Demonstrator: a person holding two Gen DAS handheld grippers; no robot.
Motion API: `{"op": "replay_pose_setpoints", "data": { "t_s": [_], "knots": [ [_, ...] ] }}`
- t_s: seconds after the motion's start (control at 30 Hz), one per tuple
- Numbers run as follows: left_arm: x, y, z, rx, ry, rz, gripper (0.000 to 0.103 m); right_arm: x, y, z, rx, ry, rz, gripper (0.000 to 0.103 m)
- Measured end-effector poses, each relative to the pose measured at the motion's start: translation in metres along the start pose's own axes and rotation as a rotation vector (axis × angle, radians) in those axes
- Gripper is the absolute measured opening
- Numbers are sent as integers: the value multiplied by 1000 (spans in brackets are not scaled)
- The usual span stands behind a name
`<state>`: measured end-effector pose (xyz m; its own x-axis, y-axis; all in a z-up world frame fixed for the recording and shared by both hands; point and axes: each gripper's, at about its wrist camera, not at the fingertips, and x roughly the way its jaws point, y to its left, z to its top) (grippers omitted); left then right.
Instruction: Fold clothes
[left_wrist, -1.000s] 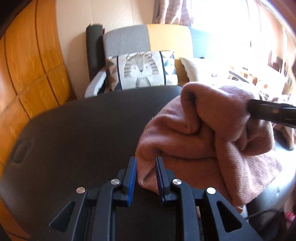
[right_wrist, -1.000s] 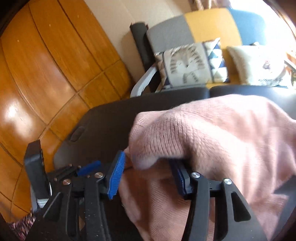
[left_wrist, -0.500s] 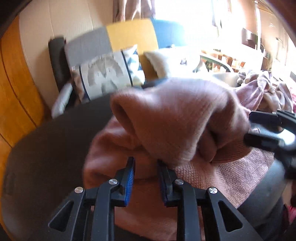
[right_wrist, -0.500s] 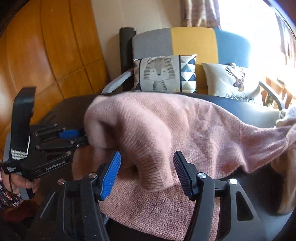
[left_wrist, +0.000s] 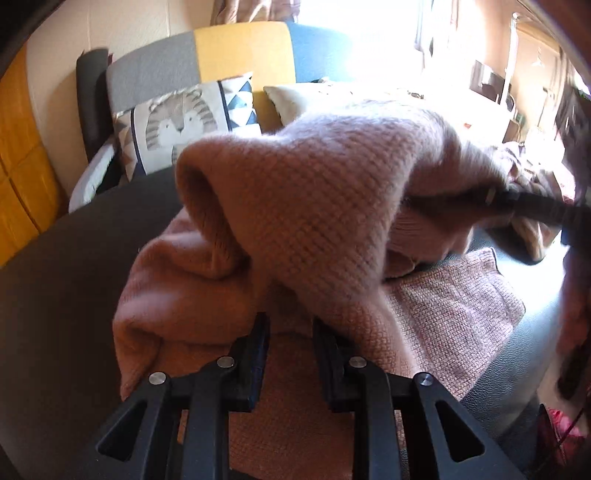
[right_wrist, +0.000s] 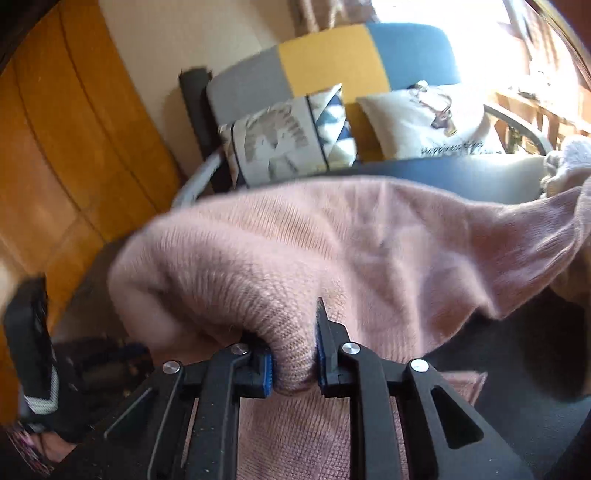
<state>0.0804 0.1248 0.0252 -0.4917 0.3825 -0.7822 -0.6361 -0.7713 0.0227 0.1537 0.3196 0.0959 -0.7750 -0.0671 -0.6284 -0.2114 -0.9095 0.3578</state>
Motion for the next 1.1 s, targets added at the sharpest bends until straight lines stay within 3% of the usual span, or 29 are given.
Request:
{"op": "replay_pose_setpoints", "data": {
  "t_s": [0.17,0.3,0.6,0.77,0.9,1.0,1.1],
  "knots": [
    [-13,-24,8,52,-80,-33,24,-40,-6,26,53,-123,10,18],
    [-17,-43,12,112,-125,-23,24,-51,-1,39,67,-158,29,18],
    [-5,-51,32,129,-182,27,24,-59,-9,42,135,-161,53,18],
    [0,-42,56,87,-238,118,24,-59,-6,41,128,-160,61,18],
    [-4,-32,48,106,-294,132,27,-54,-15,38,153,-144,49,18],
    [-4,-24,37,79,-265,87,27,-50,-21,36,172,-131,40,18],
    [6,-14,20,39,-169,-10,27,-46,-27,34,189,-119,30,18]
  ]
}}
